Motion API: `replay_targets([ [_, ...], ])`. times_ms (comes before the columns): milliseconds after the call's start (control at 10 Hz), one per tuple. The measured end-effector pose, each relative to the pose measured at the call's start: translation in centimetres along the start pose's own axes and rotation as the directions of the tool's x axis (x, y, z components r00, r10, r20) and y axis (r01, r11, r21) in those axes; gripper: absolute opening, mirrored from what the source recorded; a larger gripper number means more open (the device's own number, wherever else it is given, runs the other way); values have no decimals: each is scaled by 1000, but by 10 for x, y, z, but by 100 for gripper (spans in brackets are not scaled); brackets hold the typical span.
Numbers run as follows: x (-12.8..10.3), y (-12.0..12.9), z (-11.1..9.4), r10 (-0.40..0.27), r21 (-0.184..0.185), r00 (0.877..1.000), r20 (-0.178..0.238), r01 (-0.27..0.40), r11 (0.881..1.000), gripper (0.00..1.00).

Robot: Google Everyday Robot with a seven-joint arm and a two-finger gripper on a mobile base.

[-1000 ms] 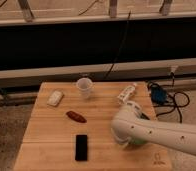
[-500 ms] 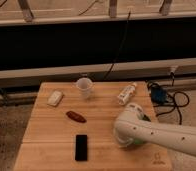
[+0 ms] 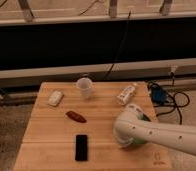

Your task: Push the eraser across the table

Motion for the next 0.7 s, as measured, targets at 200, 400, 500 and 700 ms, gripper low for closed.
replay_targets([
  [200,-1,-5,8,-13,-5,1000,0,13,1000,5],
  [400,0,-8,13,-21,-7,1000,-5,21,1000,5],
  [500,-2,-9,15,-26,-10,1000,-2,26,1000,5],
  [700,-4,-13,19,-31,-14,1000,0,31,999,5],
])
